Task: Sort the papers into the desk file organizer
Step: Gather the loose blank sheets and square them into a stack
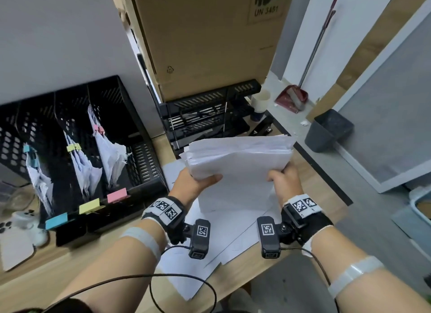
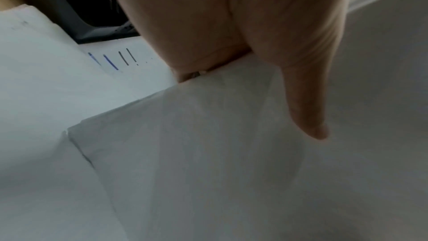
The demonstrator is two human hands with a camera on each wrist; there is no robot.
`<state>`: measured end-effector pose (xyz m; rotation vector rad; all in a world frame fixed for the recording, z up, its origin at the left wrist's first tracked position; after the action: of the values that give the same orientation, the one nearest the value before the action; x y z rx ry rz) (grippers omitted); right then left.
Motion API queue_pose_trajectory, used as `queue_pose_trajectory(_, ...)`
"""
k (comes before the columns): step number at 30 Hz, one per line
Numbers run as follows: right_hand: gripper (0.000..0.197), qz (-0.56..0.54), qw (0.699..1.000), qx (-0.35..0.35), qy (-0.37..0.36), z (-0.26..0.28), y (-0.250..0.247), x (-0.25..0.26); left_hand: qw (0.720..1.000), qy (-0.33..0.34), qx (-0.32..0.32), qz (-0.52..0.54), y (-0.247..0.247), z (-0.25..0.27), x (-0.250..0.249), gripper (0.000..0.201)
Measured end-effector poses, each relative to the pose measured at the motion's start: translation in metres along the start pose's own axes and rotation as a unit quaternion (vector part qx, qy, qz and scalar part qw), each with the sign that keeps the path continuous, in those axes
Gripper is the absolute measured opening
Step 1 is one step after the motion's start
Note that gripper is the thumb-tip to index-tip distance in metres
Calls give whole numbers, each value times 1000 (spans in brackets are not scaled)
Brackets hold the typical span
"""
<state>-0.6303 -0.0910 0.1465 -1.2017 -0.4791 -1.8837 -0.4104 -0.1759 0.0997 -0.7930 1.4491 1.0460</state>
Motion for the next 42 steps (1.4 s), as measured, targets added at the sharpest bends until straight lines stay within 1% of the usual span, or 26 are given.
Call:
queue_pose_trajectory(2,48,3,1000,13,14,1,1,-10,1000,4,26,-6,2,1,1,62)
queue_pose_trajectory(3,48,19,999,23,25,2,1,-17,999,2,36,-11,2,2,4,65)
queue_pose_trajectory(6,25,69,996,22,54,-4,-1,-33,998,-44,38,-37,0,3,16,68)
queue_pose_trajectory(8,16,124,989,22,81,-11,-6,-38,994,-67,34,-81,-4,3,23,58)
queue_pose_trajectory(9,10,158,984,29,78,-13,-8,-39,991,-69,28,-108,-5,1,23,50)
queue_pose_trajectory(11,15,202,978,43,38,-15,-12,-33,989,-62,4,-135,-6,-7,19,40)
queue_pose_trajectory(13,19,199,979,42,5,-13,-15,-27,987,-45,-9,-153,-5,-18,10,38)
queue_pose_trajectory(15,16,183,982,29,20,-12,-14,-33,983,-10,-4,-181,-5,-28,2,31)
queue_pose_trajectory(17,13,138,987,8,80,-11,-12,-53,975,-3,-5,-224,-12,-36,3,36)
queue_pose_trajectory(18,15,105,986,-1,125,-10,-9,-67,967,-24,1,-253,-18,-38,8,41)
queue_pose_trajectory(20,19,47,974,17,223,-4,-4,-92,949,-92,28,-301,-30,-33,20,48)
queue_pose_trajectory(22,18,34,939,77,334,10,5,-112,926,-166,62,-334,-43,-23,36,48)
queue_pose_trajectory(24,24,120,887,171,411,26,12,-128,893,-207,80,-391,-55,-8,48,45)
queue_pose_trajectory(25,27,169,867,193,427,29,13,-133,878,-209,84,-422,-61,-1,53,43)
queue_pose_trajectory(26,28,203,860,183,431,27,11,-136,868,-205,80,-444,-67,6,56,40)
queue_pose_trajectory(27,26,221,868,155,417,21,8,-137,868,-195,68,-451,-72,13,59,36)
queue_pose_trajectory(29,18,261,904,69,331,-3,-2,-130,872,-179,29,-455,-80,26,60,27)
queue_pose_trajectory(30,15,318,909,28,267,-15,-7,-123,872,-175,11,-458,-83,32,60,25)
queue_pose_trajectory(31,10,371,904,-2,214,-24,-10,-113,870,-174,0,-461,-85,38,60,27)
queue_pose_trajectory(32,13,406,892,-22,196,-31,-12,-108,867,-177,2,-466,-86,43,60,32)
queue_pose_trajectory(33,32,432,880,-32,196,-36,-13,-105,860,-179,14,-478,-84,47,59,42)
queue_pose_trajectory(34,50,458,864,-26,206,-40,-13,-104,850,-182,32,-494,-81,51,60,54)
queue_pose_trajectory(36,69,521,830,-5,198,-40,-7,-101,833,-187,73,-516,-72,53,63,75)
queue_pose_trajectory(38,72,556,809,9,190,-45,-2,-103,810,-193,103,-544,-61,51,66,85)
queue_pose_trajectory(39,72,563,804,15,190,-46,0,-103,790,-199,114,-569,-56,48,67,86)
queue_pose_trajectory(42,77,549,806,56,212,-51,5,-105,726,-212,140,-639,-45,41,70,90)
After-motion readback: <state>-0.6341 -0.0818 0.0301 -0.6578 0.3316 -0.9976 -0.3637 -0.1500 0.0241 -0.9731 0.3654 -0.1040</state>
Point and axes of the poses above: each hand's wrist, its own z-axis away from the middle knuckle, its own y-axis out of the palm, x = y × z, the point moved 2 cm from there along -z, towards the middle knuckle, and after that the axes turned 12 degrees about y, right-handed, at the moved point
